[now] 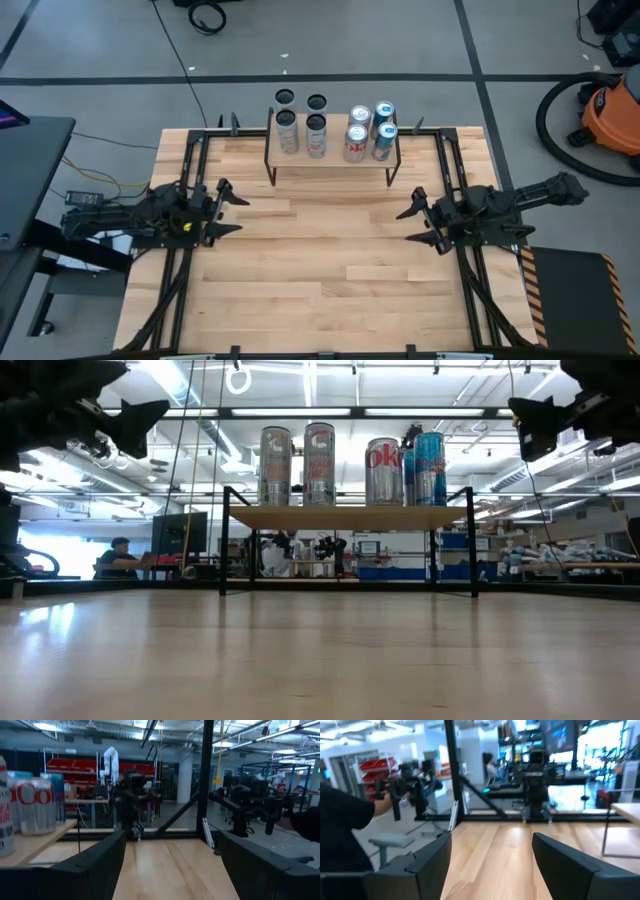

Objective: Place canned beverage on shelf
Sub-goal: Return to Home Position

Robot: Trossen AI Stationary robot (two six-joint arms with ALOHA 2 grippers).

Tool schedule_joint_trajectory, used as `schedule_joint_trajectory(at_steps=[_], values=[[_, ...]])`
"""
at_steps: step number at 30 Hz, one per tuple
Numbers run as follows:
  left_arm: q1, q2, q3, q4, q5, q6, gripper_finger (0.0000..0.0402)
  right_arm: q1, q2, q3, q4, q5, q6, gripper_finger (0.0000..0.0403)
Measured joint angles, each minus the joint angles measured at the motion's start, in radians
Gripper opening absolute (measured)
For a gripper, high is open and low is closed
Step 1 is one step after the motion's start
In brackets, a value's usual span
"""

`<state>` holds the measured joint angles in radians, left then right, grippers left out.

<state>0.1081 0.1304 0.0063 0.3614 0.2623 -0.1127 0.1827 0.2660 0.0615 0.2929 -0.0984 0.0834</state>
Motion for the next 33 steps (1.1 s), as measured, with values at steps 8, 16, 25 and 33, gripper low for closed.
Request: schedule_joint_trajectory(at_steps=[8, 16, 25, 33], values=[[0.0, -0.064, 0.0, 0.001, 0.0, 0.0, 0.0318, -0.046, -0.042, -0.054, 0.078, 0.001, -0.005, 0.0285], [0.0, -0.113, 0.0, 0.0, 0.0, 0.0, 0.0318, -0.067, -0.104, -0.054, 0.078, 0.001, -0.007, 0.0285], [0.0, -0.129, 0.0, 0.0, 0.0, 0.0, 0.0318, -0.11, -0.19, -0.054, 0.077, 0.001, -0.007, 0.0285], [0.0, -0.129, 0.0, 0.0, 0.0, 0.0, 0.0318, -0.136, -0.264, -0.055, 0.094, 0.001, -0.007, 0.0285]])
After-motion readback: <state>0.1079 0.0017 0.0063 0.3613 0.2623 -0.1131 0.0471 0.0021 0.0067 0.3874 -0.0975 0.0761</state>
